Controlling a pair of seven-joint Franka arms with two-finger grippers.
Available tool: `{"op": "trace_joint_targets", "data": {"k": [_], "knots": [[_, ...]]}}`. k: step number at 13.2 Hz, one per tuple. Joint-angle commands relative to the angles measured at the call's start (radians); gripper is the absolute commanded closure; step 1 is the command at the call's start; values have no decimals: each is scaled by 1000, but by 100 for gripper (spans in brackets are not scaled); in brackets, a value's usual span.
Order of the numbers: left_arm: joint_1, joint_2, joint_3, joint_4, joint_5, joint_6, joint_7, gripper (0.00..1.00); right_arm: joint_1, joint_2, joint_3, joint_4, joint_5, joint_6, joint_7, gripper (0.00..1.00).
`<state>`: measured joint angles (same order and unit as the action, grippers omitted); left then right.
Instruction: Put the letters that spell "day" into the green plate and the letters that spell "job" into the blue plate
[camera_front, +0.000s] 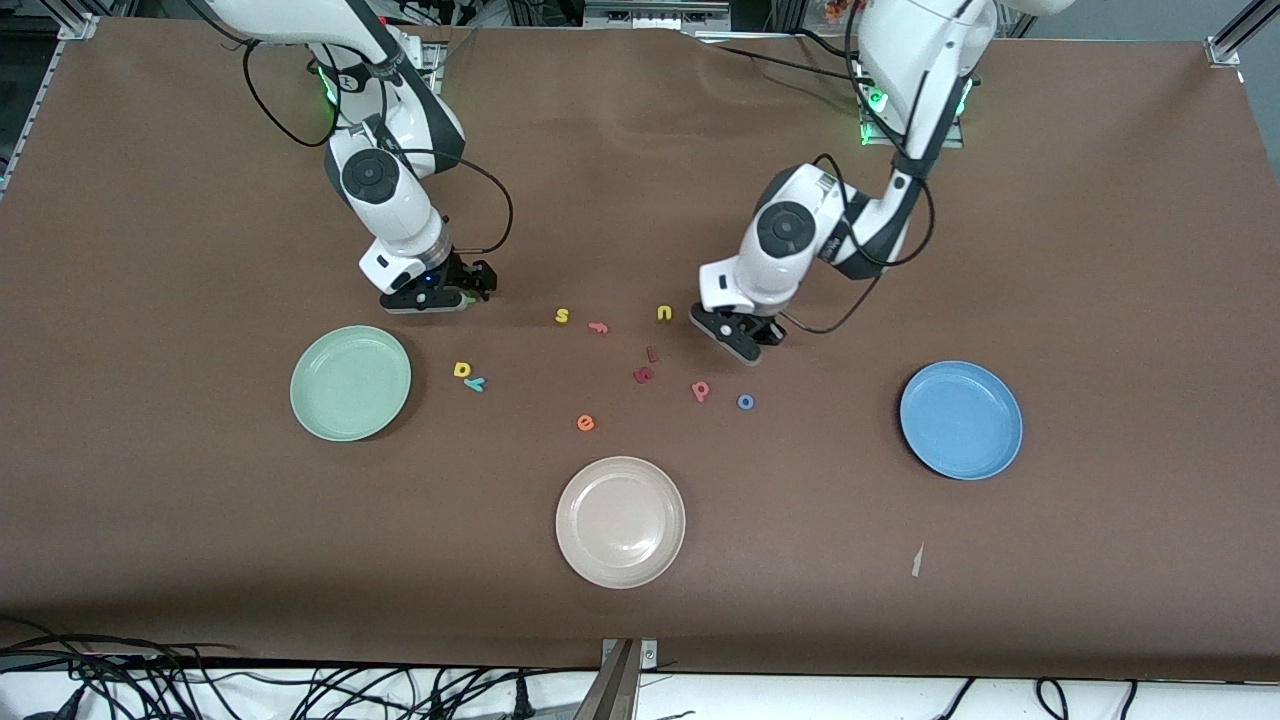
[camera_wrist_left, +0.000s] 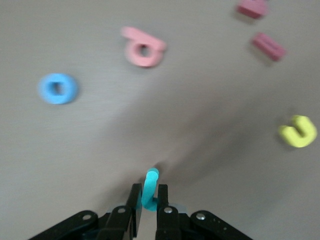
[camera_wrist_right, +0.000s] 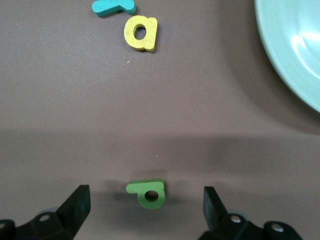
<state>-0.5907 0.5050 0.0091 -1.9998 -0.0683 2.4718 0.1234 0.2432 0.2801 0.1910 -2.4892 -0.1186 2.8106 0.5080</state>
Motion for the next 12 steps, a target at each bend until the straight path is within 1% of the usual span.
{"op": "trace_joint_targets", "data": {"k": [1,2,4,6,7,8,9,10,12], "knots": [[95,-86,-6,26,27,-160,19,100,2,22,1,-4,-13,49,4,0],[154,-100,-9,33,27,-180,24,100,2,28,1,-5,-13,55,6,1],[236,-117,-8,47,28,-249,33,100,4,28,1,-7,-15,55,6,2],[299,-120,-6,70,28,-316,83,100,4,28,1,-7,-15,55,6,8],[337,-115,-6,84,28,-329,128,100,5,28,1,-7,-15,55,6,12],[377,-109,-6,85,28,-329,180,100,5,28,1,-7,-15,55,6,13],[408,-97,-6,88,28,-323,221,100,5,28,1,-7,-15,55,6,16],[445,-68,-6,111,28,-318,257,100,5,28,1,-7,-15,55,6,19],[482,-10,-6,163,33,-318,329,100,5,30,-1,-7,-15,55,6,23]]}}
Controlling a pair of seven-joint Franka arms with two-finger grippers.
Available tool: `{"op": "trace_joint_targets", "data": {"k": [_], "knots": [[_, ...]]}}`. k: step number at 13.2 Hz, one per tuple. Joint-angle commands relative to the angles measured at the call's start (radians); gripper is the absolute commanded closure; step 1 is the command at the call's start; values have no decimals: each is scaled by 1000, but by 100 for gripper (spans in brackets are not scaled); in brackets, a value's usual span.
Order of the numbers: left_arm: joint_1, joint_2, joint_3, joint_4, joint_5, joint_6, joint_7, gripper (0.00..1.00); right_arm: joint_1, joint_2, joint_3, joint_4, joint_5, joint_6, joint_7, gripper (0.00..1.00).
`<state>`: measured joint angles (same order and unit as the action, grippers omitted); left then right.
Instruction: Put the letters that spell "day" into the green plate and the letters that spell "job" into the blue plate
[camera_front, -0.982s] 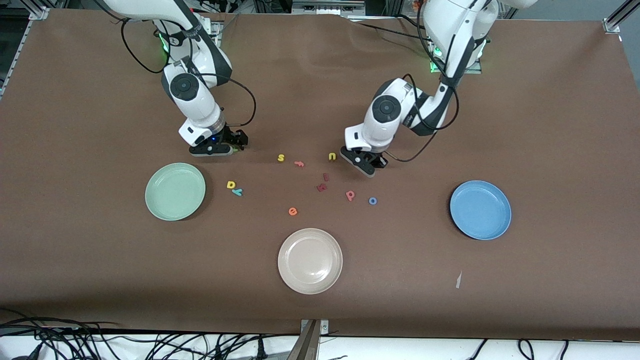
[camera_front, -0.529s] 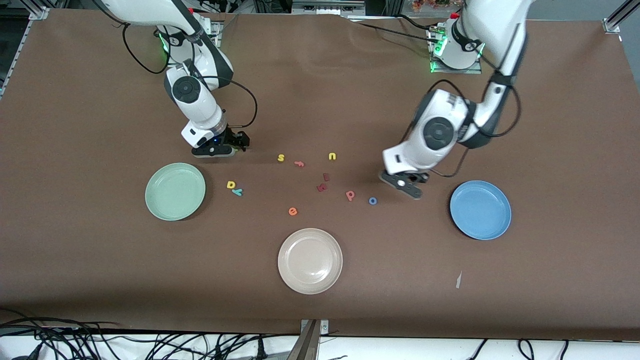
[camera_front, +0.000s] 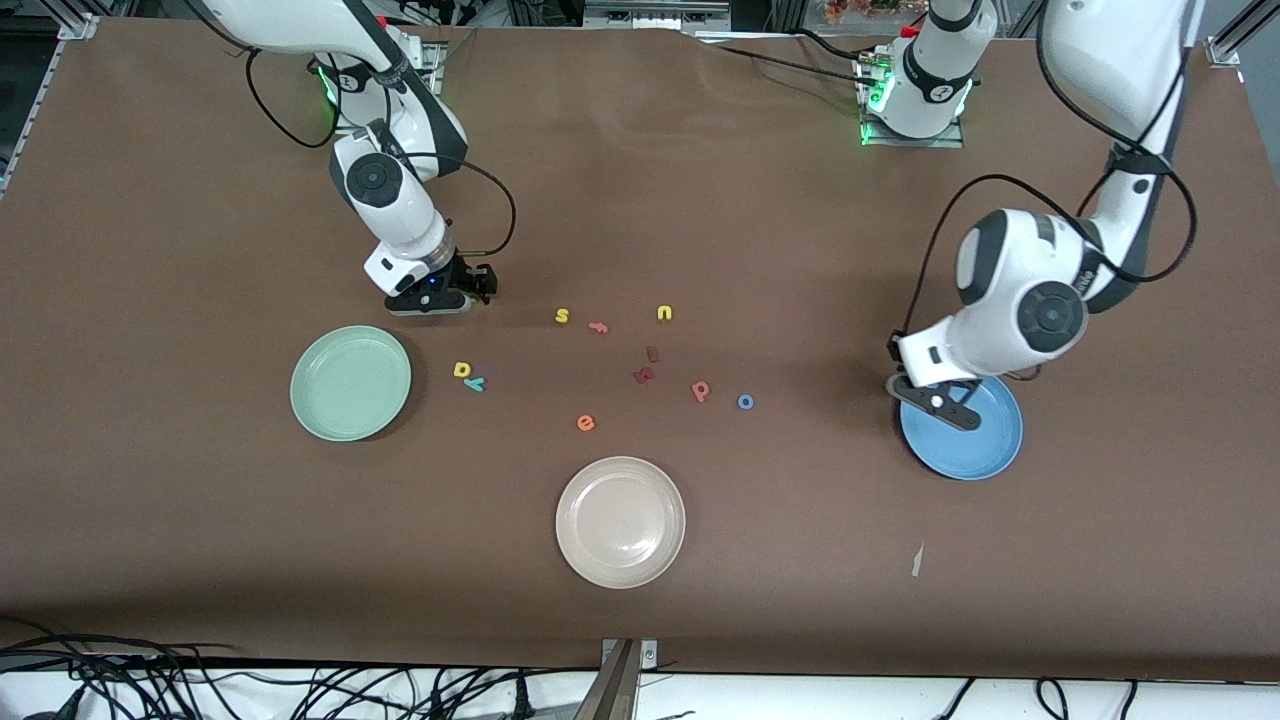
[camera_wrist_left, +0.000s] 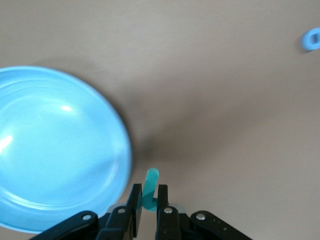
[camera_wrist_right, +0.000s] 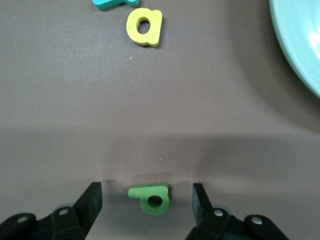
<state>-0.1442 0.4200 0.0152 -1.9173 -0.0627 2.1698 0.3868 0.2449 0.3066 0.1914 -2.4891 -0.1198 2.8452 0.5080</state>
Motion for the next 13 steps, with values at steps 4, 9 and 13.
{"op": "trace_joint_targets", "data": {"k": [4,9,13], "knots": [[71,172,-12,185,78,-18,77,54,4,17,0,-5,-15,29,6,35],[34,190,-18,277,-34,-25,-15,0,4,22,-1,-5,-21,34,6,59],[-87,236,-23,316,-74,-24,-288,0,4,17,-1,-5,-23,33,4,67]]}}
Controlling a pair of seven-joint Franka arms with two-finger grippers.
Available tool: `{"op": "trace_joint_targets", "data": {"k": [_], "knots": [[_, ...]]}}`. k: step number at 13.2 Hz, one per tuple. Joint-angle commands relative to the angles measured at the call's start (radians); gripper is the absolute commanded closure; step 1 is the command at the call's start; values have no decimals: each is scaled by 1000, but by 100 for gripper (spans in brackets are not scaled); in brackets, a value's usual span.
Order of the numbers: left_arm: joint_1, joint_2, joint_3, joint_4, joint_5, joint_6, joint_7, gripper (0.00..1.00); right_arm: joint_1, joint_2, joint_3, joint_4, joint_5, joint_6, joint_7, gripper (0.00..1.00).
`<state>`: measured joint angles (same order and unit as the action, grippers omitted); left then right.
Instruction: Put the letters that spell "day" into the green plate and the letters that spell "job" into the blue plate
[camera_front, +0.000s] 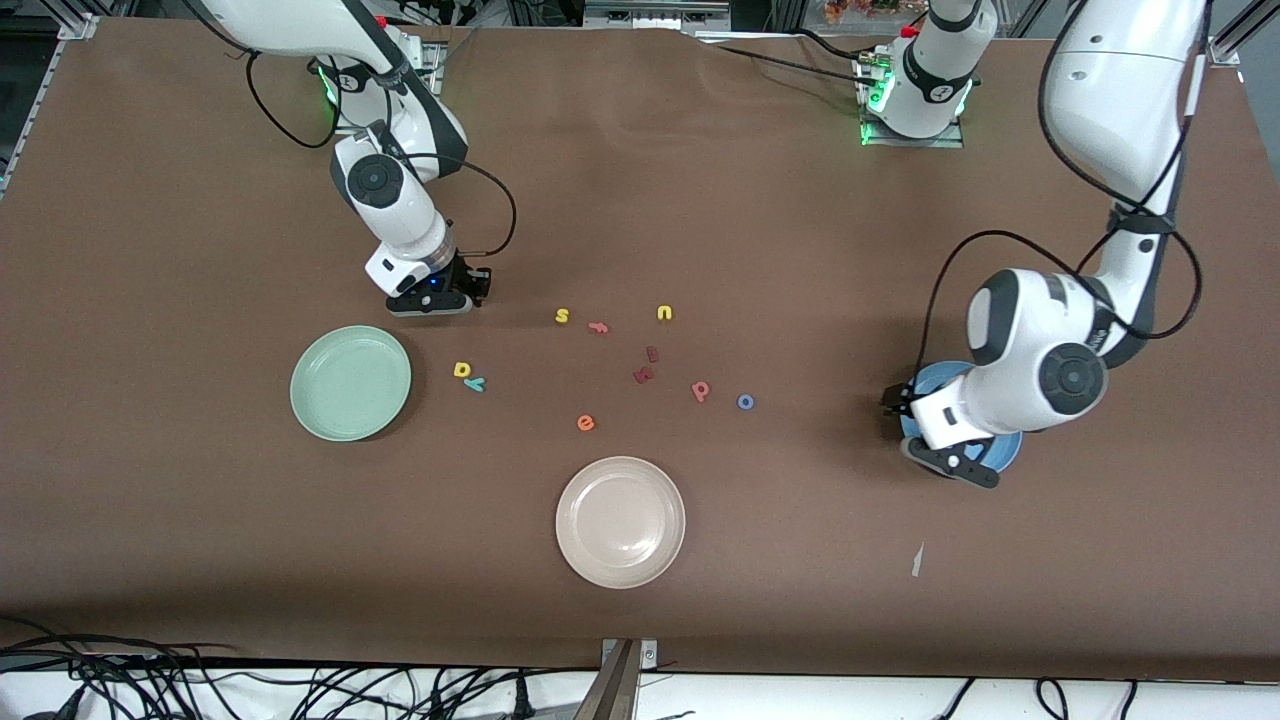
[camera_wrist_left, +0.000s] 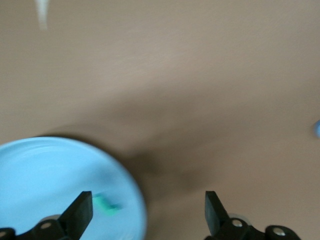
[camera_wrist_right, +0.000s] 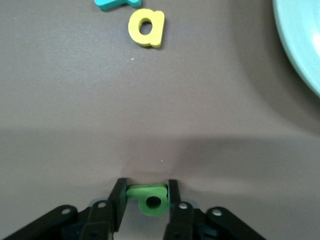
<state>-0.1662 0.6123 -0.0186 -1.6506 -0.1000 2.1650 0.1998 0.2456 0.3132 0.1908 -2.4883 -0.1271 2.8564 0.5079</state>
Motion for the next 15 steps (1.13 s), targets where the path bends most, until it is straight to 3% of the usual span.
{"op": "trace_joint_targets", "data": {"k": [1,7,13,15], "knots": [[-103,56,11,61,-46,-17,-173,0,3,1,-1,-6,-16,15,1,67],[-236,122,11,127,-52,24,-546,0,-15,-163,-20,55,-9,-225,-172,67],[-303,181,11,129,-58,168,-669,0,-34,-105,-221,229,-9,-298,-547,66],[-305,185,11,127,-55,179,-668,0,-49,-79,-249,243,3,-295,-588,56]]}}
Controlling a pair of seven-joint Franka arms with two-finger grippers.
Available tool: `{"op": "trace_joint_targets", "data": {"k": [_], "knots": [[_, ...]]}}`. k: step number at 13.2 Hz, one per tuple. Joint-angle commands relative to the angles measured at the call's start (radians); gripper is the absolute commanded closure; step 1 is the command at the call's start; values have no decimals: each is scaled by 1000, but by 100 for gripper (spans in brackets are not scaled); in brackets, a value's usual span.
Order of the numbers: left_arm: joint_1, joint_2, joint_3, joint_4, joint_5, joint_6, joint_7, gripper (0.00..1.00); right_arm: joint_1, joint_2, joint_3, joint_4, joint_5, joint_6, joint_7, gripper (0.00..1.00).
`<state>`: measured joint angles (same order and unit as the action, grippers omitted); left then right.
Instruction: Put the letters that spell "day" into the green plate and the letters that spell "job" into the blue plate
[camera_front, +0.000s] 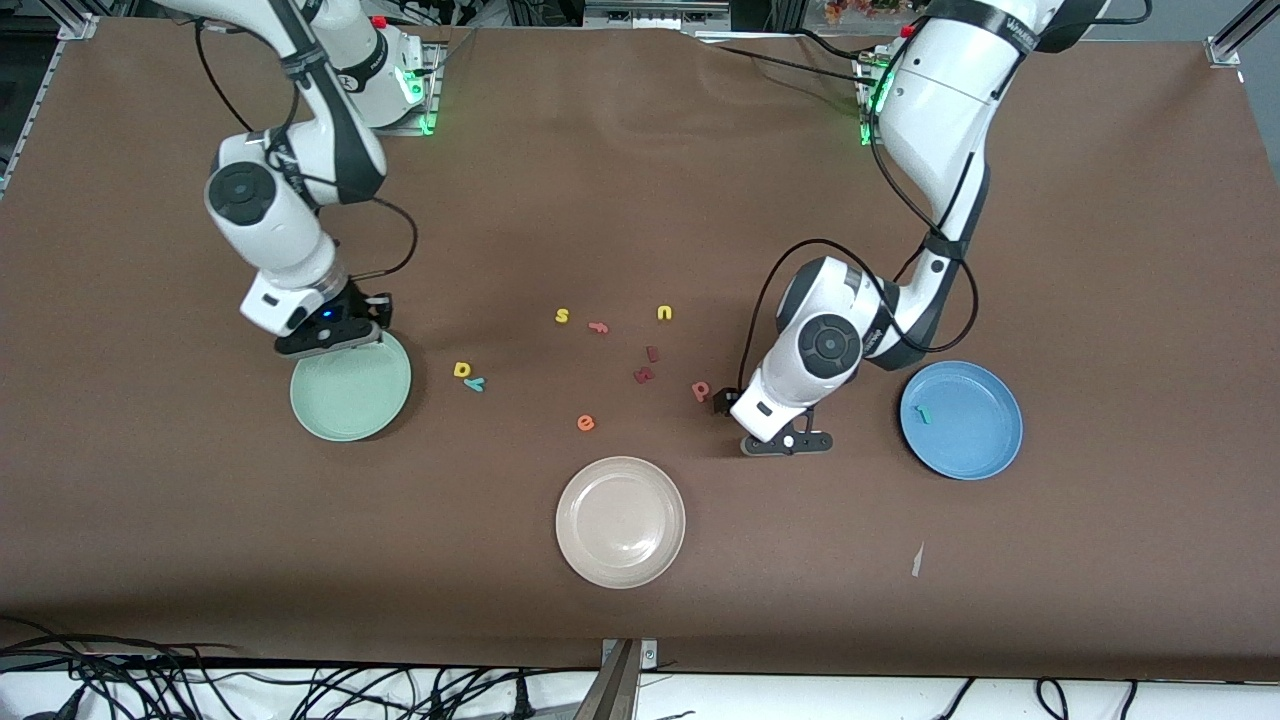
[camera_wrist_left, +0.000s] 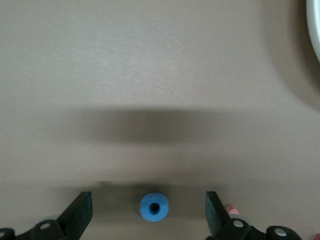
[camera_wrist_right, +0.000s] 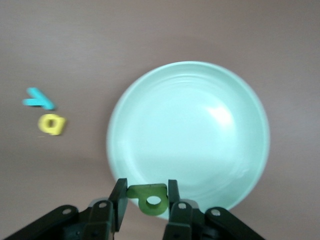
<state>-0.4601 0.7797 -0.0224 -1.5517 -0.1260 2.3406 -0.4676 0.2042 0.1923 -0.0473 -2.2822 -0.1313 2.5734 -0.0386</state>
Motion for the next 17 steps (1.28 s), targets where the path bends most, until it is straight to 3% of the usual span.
{"op": "trace_joint_targets", "data": {"k": [1,4,7,10,11,14,17], "knots": [[-11,18,15,25,-20,3,3,2,-11,53,-11,36,9,-7,-40,40],[-25,18,18,18,-17,3,7,8,-11,61,-11,36,13,-2,-27,26],[-42,23,18,6,32,2,1,14,-6,75,1,43,71,-2,26,26],[-42,24,18,7,35,0,10,22,6,116,69,87,73,-2,194,26],[-40,24,18,7,49,-3,12,24,32,137,75,113,74,-4,245,26],[-38,23,18,5,89,-7,12,43,96,216,76,199,74,-6,379,26],[-40,21,16,4,89,-12,9,47,121,275,76,248,73,-1,437,26]]}}
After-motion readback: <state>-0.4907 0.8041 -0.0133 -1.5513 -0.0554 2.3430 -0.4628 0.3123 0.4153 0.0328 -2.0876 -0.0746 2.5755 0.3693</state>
